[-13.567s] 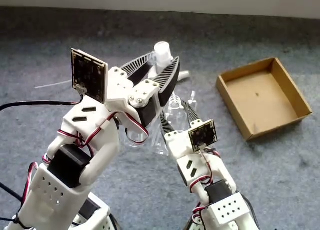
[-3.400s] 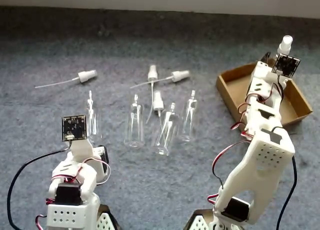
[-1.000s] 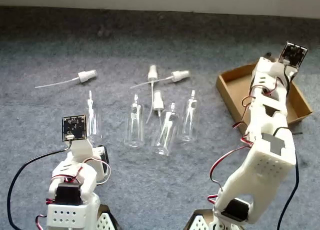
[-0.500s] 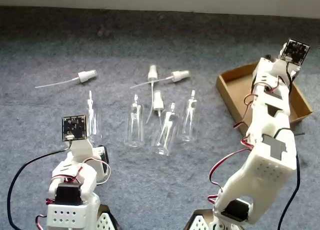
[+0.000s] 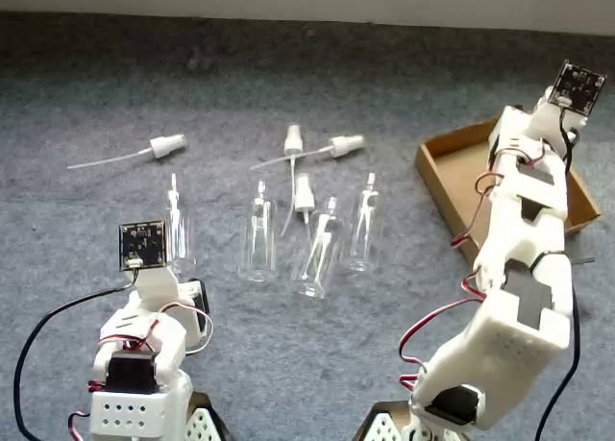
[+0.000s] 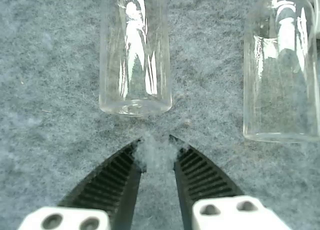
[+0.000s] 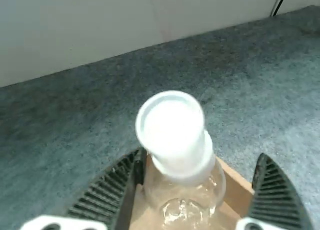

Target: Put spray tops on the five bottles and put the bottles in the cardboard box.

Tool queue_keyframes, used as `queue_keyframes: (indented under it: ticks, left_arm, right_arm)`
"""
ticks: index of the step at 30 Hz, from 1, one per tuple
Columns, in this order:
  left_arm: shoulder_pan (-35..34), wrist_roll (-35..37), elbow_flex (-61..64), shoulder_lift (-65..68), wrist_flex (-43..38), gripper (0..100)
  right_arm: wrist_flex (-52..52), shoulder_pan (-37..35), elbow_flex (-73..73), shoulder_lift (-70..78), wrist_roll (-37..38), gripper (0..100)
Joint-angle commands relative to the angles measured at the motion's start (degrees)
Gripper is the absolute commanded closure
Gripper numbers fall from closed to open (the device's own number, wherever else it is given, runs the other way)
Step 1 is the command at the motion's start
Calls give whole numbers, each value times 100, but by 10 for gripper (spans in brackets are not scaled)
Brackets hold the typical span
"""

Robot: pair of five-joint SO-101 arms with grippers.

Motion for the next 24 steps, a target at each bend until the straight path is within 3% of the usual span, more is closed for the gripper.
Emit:
queue_keyframes:
  ticks: [1,13,24]
  left_arm:
    - [84,-88,119,-22,-97,952]
    - [84,-88,119,-22,-70,951]
    - [84,-88,119,-22,-62,951]
  right_arm:
    - [435,-22,-391,-585,-26,695]
    - [1437,-13,-400,-945,-18,695]
    - [1446,-22,-382,-901,-18,698]
